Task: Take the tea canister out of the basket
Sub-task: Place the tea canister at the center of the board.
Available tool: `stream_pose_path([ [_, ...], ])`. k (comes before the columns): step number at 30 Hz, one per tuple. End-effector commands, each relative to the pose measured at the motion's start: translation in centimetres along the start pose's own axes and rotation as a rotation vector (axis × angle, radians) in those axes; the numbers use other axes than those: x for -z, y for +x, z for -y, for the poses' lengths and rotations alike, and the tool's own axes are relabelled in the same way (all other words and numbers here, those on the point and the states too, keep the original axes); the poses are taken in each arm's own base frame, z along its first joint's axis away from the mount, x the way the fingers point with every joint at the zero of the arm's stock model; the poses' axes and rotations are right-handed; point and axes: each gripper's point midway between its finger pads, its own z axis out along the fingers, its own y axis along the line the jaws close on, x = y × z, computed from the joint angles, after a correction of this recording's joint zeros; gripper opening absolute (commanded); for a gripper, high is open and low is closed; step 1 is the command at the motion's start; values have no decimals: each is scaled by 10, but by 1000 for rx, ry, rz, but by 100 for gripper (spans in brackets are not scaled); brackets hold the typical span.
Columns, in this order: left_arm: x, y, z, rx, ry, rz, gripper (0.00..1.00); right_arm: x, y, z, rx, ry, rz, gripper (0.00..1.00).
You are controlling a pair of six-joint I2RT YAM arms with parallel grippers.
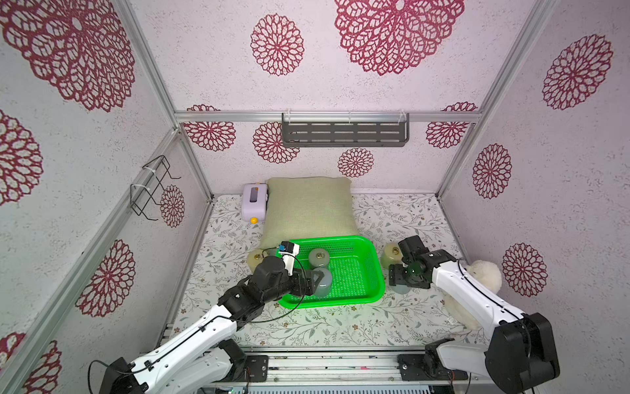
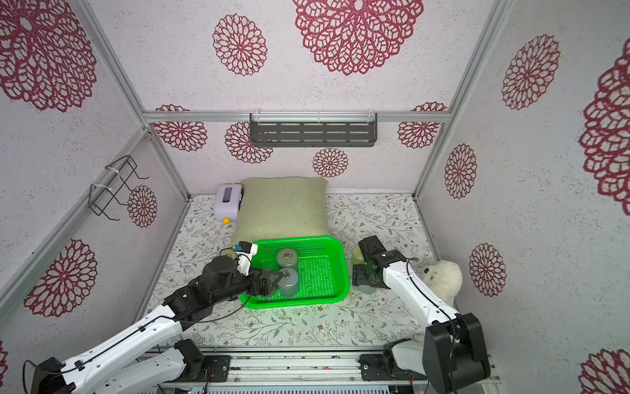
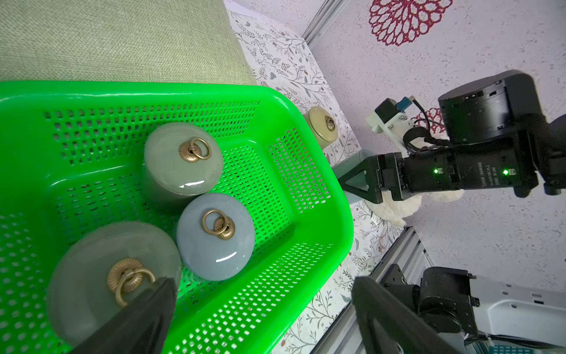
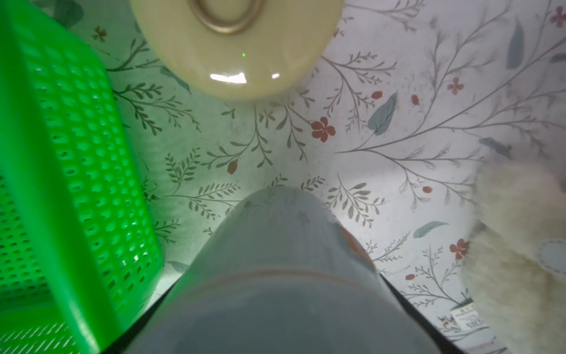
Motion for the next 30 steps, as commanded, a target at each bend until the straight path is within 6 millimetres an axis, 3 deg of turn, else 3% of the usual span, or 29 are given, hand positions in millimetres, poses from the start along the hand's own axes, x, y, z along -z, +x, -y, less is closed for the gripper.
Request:
stream_pose_path([
  [1,0,0,5,-29,22,12,97,7,-23,-6,-49,-63,118,70],
  [6,-1,0,6,-28,24,9,97,-13,-13,-4,-61,-68,87,70],
  [16,-3,2,4,-27,14,3,97,-30,-11,-1,-67,-42,76,75],
  [23,-3,1,4,-27,11,2,97,-32,-10,2,-77,-25,81,80],
  [30,-4,0,3,-26,-2,-4,97,-27,-13,3,-84,-30,101,92],
])
